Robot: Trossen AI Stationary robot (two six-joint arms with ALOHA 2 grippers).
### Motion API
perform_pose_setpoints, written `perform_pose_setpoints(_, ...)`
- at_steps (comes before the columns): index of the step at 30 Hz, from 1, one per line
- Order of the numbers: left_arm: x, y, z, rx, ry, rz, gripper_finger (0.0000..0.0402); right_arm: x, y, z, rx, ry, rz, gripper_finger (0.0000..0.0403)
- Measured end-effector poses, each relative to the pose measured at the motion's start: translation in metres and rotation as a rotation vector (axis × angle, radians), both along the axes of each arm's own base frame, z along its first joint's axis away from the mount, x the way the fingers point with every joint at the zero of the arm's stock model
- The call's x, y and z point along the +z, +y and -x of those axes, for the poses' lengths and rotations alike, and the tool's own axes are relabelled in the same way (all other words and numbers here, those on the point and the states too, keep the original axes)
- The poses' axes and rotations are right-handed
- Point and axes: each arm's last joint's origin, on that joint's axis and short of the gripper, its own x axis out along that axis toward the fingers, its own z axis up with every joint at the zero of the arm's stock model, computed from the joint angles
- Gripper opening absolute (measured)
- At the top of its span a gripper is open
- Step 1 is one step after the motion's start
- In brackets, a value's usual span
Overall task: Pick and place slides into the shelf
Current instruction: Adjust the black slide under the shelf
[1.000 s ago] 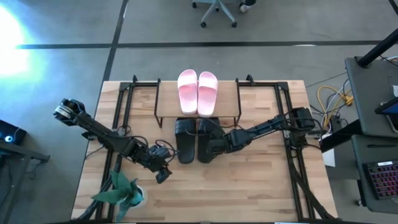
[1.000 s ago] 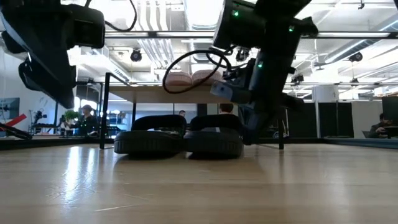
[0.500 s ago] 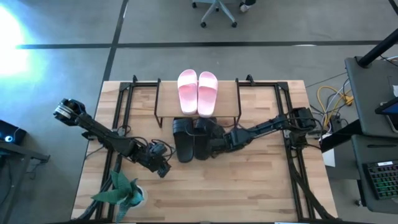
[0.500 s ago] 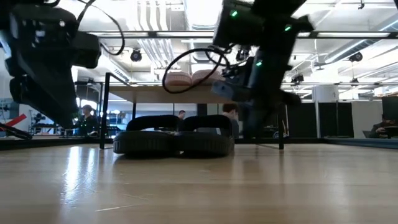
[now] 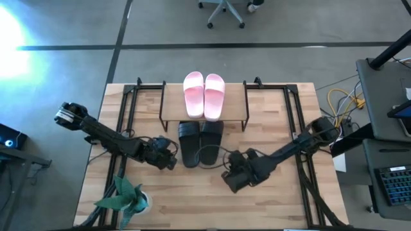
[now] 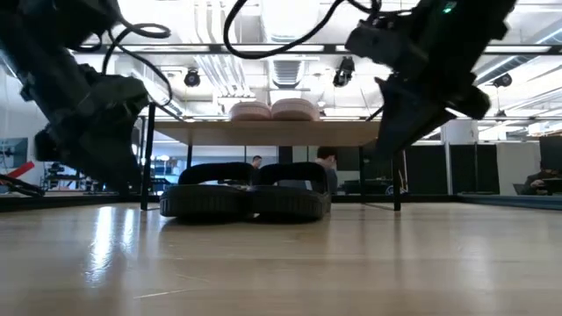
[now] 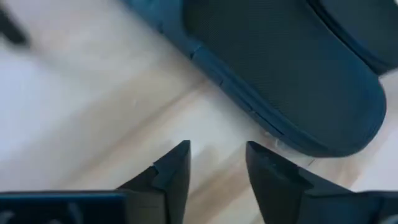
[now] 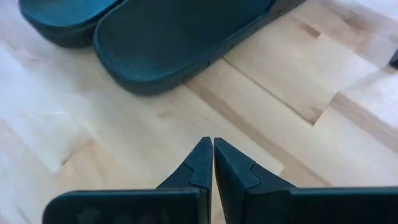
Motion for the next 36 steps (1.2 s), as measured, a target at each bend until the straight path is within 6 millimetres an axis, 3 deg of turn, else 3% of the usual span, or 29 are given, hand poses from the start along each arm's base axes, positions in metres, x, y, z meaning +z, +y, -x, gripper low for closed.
perform_pose_setpoints(7,0.008,-0.003,-0.012,-0.471,-0.002,-0.329,0.0042,0.000,0.008,0.004,-0.012,-0.019,-0.017,0.0009)
perform_pose_setpoints(10,0.008,0.002,-0.014,-0.521,0.016,-0.392,0.0007,0.000,0.008,0.004,-0.013,-0.021,-0.019,0.0009)
perform_pose_setpoints(19,-0.009,0.031,-0.008,-0.434,0.119,-0.410,0.0008,0.005,0.010,0.001,-0.018,-0.040,-0.030,0.0009)
perform_pose_setpoints(27,-0.003,0.046,-0.020,-0.439,0.064,-0.490,0.0008,0.005,0.010,0.001,-0.010,-0.032,-0.034,0.0009)
perform_pose_setpoints(36,-0.013,0.055,-0.034,-0.483,0.046,-0.496,0.0008,0.005,0.010,0.001,-0.016,-0.033,-0.039,0.0009)
